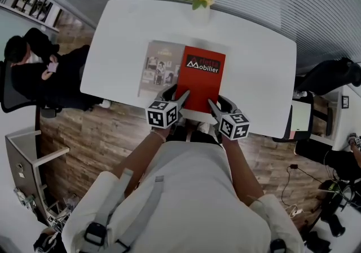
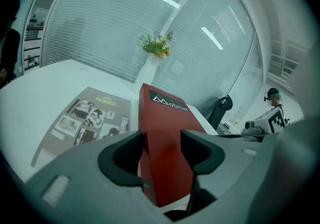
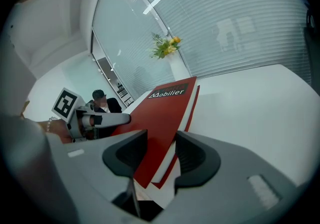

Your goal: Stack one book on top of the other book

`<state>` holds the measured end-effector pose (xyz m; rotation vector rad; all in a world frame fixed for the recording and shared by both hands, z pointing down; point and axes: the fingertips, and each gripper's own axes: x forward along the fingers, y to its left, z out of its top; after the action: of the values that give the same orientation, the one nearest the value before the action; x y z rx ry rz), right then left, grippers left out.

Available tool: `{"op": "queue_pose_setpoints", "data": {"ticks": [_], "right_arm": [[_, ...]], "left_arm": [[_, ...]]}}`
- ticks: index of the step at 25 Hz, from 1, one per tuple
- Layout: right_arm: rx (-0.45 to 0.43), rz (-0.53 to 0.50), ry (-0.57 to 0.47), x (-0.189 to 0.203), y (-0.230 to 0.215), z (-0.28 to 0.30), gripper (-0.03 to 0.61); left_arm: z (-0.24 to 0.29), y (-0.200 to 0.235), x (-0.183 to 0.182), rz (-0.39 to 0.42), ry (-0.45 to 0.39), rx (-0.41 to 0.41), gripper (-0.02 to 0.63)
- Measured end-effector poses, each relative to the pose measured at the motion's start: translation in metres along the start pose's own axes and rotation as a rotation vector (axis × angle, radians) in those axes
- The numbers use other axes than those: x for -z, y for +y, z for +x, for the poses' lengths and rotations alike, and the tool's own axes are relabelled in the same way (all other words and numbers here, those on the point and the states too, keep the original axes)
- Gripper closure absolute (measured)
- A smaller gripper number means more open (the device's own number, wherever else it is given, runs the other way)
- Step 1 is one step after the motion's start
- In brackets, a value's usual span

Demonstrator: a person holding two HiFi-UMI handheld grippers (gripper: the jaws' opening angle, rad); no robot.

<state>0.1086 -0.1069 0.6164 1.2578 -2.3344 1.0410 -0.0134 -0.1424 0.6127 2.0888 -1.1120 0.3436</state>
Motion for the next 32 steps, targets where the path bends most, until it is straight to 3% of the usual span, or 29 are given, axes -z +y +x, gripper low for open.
{"op": "queue_pose_setpoints", "data": {"ticks": [12, 32], "right_arm": [[-0.045, -0.028, 0.03, -0.004, 0.054, 0.047, 0.405], [-0.129, -0.014, 0.054, -0.002, 0.104, 0.101, 0.4]], "left_arm": [[-0.036, 0.06, -0.013, -0.013, -0.025, -0.048, 0.382], [-0.065, 0.127, -0.029, 0.001, -0.03, -0.131, 0.382]]}}
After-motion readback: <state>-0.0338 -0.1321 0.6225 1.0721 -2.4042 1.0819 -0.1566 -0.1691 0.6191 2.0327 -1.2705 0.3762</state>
